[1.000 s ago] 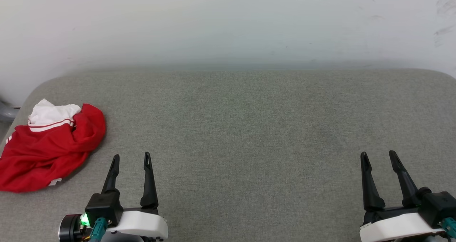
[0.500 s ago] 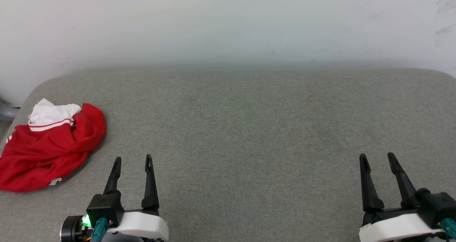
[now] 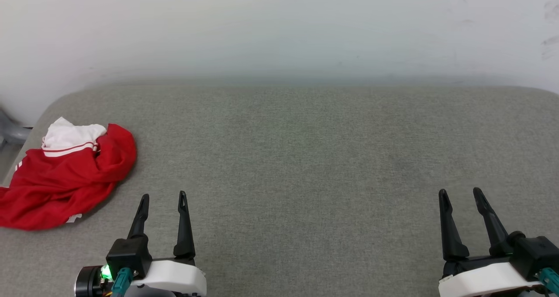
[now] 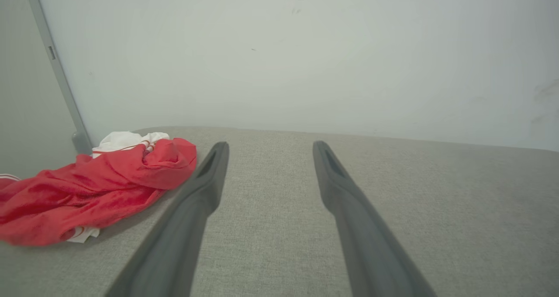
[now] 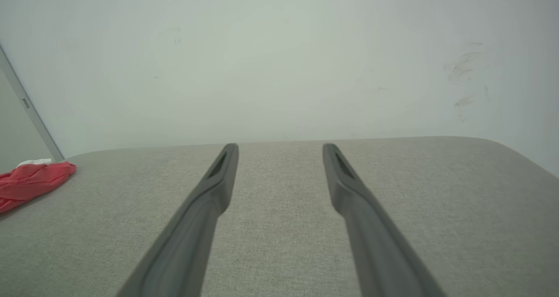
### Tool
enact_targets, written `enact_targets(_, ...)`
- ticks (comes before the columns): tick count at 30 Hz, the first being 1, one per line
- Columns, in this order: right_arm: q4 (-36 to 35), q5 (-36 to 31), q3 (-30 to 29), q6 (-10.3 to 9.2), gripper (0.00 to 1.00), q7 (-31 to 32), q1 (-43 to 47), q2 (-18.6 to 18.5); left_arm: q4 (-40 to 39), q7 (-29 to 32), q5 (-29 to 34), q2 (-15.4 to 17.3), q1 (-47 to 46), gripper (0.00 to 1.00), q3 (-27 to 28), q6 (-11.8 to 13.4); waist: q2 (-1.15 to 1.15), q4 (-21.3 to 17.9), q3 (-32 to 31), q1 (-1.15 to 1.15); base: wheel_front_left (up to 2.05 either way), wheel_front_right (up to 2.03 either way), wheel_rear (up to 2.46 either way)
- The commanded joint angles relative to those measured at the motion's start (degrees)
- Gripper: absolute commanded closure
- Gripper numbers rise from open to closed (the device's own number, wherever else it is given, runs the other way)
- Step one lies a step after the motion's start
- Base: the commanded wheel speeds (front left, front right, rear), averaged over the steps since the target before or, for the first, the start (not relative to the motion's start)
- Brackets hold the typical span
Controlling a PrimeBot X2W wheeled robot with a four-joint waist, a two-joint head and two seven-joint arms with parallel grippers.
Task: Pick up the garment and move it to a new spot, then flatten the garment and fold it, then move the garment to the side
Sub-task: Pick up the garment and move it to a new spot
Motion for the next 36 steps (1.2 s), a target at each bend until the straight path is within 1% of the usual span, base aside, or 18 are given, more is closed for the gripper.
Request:
enact_targets(1,0.0,0.3,0.1,-0.04,0.0,-0.2,0.5,0.0,0.1,-0.2,-0.3,0.1,-0.4,0.0,0.0,-0.2,0.0,0.3,0.1,0.0,0.0,0.0,0.0)
enact_targets(7,-0.1,0.4,0.5,-0.04,0.0,-0.2,0.6,0.0,0.3,-0.2,-0.6,0.1,-0.6,0.0,0.3,-0.2,0.0,2.4,0.2,0.0,0.0,0.0,0.0)
enact_targets(12,0.0,0.4,0.8,-0.04,0.0,-0.2,0.7,0.0,0.4,-0.2,-0.6,0.1,-0.7,0.0,0.6,-0.3,0.0,4.9,0.3,0.0,0.0,0.0,0.0)
enact_targets(29,-0.1,-0.1,2.3,-0.04,0.0,-0.2,1.1,0.0,0.8,-0.2,-1.7,0.1,-0.5,0.0,1.1,0.1,0.0,15.2,0.6,0.0,0.0,0.0,0.0)
enact_targets(36,-0.2,0.0,2.9,-0.04,0.0,-0.2,1.0,0.0,0.9,-0.2,-1.7,0.1,-0.8,0.0,1.6,-0.1,0.0,19.3,0.8,0.0,0.0,0.0,0.0)
